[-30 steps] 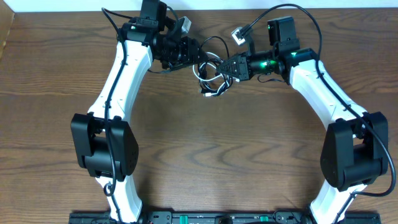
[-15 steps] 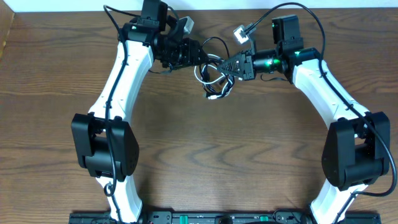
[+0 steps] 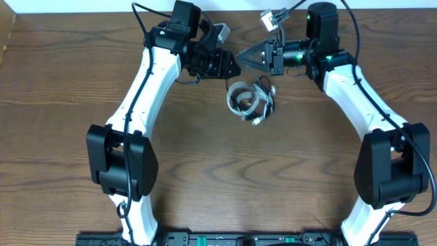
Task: Untangle cables
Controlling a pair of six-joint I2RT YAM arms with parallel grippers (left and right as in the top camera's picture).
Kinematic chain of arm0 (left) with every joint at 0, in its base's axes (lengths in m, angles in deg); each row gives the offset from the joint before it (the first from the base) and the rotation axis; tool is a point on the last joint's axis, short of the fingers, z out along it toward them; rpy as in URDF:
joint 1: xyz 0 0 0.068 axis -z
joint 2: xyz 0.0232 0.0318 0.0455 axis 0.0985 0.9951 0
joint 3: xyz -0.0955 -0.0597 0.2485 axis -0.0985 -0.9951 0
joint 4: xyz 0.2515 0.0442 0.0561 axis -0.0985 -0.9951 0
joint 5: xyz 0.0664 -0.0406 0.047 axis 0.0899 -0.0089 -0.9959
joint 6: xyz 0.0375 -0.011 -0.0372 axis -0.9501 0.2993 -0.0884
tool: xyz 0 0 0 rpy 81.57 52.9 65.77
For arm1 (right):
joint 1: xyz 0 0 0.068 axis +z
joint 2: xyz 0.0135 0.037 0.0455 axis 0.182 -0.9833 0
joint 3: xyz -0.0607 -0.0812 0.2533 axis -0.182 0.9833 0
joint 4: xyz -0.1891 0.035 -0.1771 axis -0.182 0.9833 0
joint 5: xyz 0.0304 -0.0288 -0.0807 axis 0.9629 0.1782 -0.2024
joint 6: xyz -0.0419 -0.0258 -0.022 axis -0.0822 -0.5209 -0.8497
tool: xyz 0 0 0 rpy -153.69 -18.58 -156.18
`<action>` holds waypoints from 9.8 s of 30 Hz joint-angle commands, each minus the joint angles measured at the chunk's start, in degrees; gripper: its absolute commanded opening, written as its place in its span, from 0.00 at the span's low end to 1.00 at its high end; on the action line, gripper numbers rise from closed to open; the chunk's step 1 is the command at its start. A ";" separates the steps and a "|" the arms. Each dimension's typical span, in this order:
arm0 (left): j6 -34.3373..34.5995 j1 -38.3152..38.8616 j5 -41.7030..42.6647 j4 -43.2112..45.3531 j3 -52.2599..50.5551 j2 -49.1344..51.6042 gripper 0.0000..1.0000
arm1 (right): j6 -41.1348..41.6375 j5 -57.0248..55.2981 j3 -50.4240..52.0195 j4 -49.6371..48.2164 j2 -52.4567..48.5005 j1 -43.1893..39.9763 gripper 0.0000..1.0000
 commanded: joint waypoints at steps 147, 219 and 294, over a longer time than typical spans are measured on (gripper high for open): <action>-14.27 -4.48 9.66 1.79 0.00 -0.61 0.75 | -39.21 -20.96 -10.82 47.82 5.09 1.70 0.01; 4.83 -7.67 6.08 11.74 0.00 -0.61 0.70 | -13.25 -65.20 -10.78 54.05 -1.01 7.45 0.43; -3.85 -7.63 8.61 6.19 -0.33 -0.37 0.71 | -34.21 -26.97 -9.09 57.05 4.13 -2.80 0.01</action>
